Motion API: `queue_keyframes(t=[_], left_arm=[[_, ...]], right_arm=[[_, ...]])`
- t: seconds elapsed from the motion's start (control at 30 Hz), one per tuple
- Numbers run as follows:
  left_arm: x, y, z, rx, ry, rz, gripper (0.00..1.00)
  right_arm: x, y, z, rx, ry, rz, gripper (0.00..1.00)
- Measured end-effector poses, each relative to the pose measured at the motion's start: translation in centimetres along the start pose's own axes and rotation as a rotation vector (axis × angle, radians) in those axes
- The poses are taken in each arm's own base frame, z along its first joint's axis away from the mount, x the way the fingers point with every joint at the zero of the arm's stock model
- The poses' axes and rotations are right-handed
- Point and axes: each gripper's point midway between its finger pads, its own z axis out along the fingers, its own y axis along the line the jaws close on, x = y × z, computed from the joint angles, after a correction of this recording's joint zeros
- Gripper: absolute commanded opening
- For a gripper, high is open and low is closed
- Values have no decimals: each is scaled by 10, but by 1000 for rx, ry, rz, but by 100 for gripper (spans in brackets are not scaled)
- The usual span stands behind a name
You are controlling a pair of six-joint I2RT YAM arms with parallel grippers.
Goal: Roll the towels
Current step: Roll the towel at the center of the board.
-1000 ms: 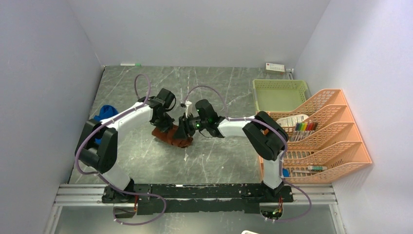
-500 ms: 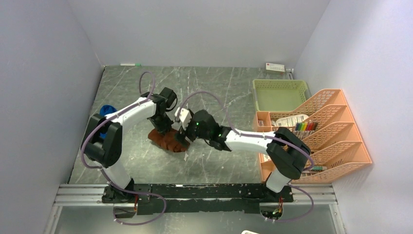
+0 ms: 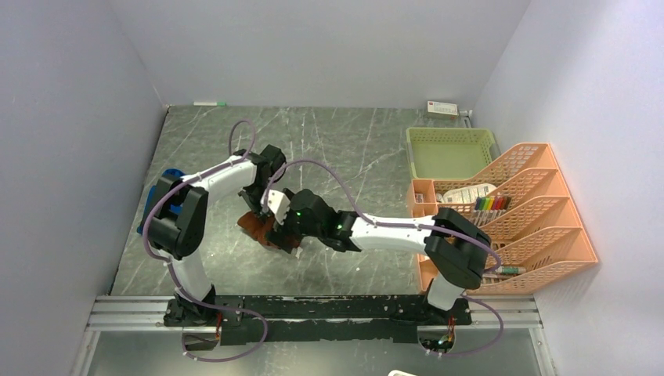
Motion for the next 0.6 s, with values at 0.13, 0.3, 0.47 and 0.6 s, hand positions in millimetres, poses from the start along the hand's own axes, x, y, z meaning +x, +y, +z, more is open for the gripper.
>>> queue_keyframes(t=[0.13,0.3,0.47,0.6], left_arm=[[1,0,2,-3,18,-6,7],[0,0,5,-8,55,-27,7],[1,2,6,-6,81,-41,7],[2,3,7,-6,91,-50,7]], right_arm=[[-25,8,11,-19,-9,38,92],[-32,9,28,10,43,112,91],[2,13,41,62,163,168,91],[33,13,40,135,274,179,92]])
